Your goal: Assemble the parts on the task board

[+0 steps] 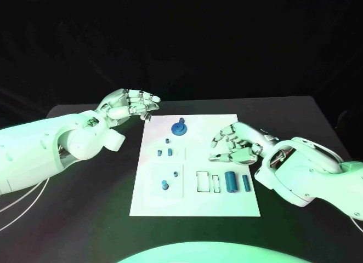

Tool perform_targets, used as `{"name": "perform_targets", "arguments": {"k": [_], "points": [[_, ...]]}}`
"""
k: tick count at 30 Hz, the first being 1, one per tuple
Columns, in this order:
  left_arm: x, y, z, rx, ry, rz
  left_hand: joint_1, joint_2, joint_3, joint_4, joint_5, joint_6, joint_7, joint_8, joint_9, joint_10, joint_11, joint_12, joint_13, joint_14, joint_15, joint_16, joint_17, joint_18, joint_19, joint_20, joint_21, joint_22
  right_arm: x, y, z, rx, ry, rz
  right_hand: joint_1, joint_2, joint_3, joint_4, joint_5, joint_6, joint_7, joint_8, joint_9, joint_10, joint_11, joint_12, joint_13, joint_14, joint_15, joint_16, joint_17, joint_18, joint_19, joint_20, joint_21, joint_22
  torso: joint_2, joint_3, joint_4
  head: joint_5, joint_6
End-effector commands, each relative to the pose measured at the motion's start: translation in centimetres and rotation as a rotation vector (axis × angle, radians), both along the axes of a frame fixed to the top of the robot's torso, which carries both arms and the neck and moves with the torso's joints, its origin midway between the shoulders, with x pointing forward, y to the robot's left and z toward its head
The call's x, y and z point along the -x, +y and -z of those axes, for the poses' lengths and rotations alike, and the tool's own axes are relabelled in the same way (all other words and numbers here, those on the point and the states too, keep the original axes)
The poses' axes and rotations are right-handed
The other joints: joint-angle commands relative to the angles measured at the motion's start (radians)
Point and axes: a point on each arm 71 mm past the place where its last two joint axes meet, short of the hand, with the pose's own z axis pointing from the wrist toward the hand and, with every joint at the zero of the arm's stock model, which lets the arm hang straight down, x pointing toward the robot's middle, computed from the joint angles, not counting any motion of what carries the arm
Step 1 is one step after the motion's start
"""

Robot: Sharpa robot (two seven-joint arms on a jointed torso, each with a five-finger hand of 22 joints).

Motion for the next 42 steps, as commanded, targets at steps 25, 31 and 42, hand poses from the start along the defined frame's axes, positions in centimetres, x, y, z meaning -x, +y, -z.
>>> {"name": "perform_targets", "arguments": {"k": [25,31,42], "points": [[0.5,-0.2,0.2,0.022,-0.002,0.026,-0.009,-0.002,-0.006,0.006,0.003,-0.008,0.0,0.009,-0.002,-0.008,0.004,0.009,-0.002,-0.004,0.004,-0.004,0.0,0.014,0.002,0.002,-0.005,-0.002,3.4,-6.5,4.4,0.23,0.313,0.234,-0.236,-0.019,-0.028,0.016,0.007,-0.016,-0.009,0.097,0.017,0.176,-0.015,0.352,0.574,0.104,-0.002,0.136,0.329,-0.061,0.105,-0.001,0.335,0.263,-0.004,-0.0001,-0.0049,-0.037,-0.017],[0.6,-0.2,0.2,0.022,-0.001,0.027,-0.009,-0.002,-0.006,0.006,0.003,-0.008,0.0,0.009,-0.002,-0.008,0.004,0.009,-0.002,-0.004,0.004,-0.004,0.0,0.014,0.002,0.002,-0.005,-0.002,3.5,-5.8,5.0,0.233,0.321,0.228,-0.245,0.005,-0.079,0.015,0.044,-0.014,-0.009,0.096,0.01,0.176,-0.015,0.352,0.574,0.104,-0.002,0.136,0.329,-0.061,0.104,0.001,0.335,0.263,-0.004,-0.0006,-0.005,-0.035,-0.018],[0.6,0.0,0.3,0.022,0.002,0.026,-0.012,-0.001,-0.007,0.008,0.003,-0.008,0.0,0.01,-0.002,-0.009,0.004,0.009,-0.002,-0.004,0.005,-0.003,0.0,0.015,0.002,0.003,-0.006,-0.002,3.3,-5.0,6.3,0.24,0.347,0.222,-0.249,0.014,-0.092,0.015,0.049,-0.01,-0.01,0.098,0.008,0.176,-0.016,0.352,0.574,0.104,-0.002,0.136,0.329,-0.061,0.105,0.001,0.335,0.263,-0.004,-0.0013,-0.0044,-0.029,-0.022]]}}
